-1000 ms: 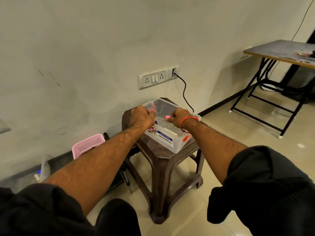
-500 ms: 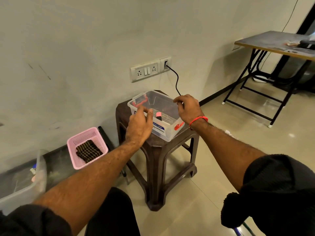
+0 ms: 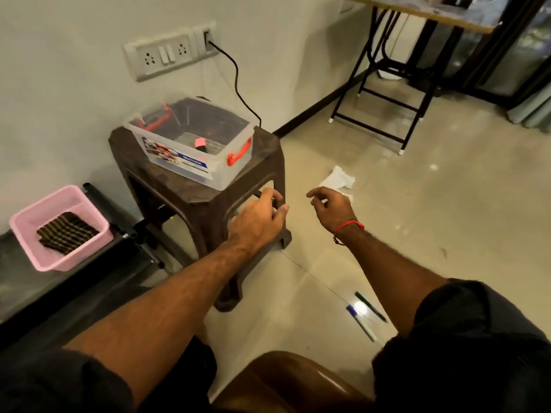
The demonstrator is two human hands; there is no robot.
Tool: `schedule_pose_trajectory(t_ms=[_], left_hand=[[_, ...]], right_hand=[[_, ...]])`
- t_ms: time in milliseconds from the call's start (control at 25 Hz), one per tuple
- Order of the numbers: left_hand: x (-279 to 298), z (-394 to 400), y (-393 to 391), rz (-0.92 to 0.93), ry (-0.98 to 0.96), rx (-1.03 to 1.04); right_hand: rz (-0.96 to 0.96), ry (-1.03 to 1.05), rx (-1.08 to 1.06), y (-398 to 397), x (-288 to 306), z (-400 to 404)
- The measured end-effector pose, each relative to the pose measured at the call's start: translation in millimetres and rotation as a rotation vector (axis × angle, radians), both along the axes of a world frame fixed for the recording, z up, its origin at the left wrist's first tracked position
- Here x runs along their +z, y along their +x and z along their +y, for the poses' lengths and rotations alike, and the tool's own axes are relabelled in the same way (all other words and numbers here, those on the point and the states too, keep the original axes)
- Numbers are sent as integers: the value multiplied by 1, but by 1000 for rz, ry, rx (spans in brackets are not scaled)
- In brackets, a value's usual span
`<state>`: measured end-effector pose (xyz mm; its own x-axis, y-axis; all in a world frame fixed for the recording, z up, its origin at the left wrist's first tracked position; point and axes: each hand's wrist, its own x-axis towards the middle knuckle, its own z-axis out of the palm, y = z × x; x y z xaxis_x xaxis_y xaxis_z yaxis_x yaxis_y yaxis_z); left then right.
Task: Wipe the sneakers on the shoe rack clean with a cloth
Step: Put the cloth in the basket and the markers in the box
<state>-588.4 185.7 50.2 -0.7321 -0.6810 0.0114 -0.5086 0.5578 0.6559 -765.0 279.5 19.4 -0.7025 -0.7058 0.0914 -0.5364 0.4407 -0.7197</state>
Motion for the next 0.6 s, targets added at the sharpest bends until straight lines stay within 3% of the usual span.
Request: schedule_pose_trajectory(t_ms=[200,400,600], left_hand=[[-90,18,-30,-341,170,-44],[-200,41,-67,-513,430,-97],[-287,72,-97,-560,448,-251]], right_hand=[[-263,217,-298,-36,-99,61],[-433,440,-548,-58,-210,122],[-440,662,-655,-80,-292,158]])
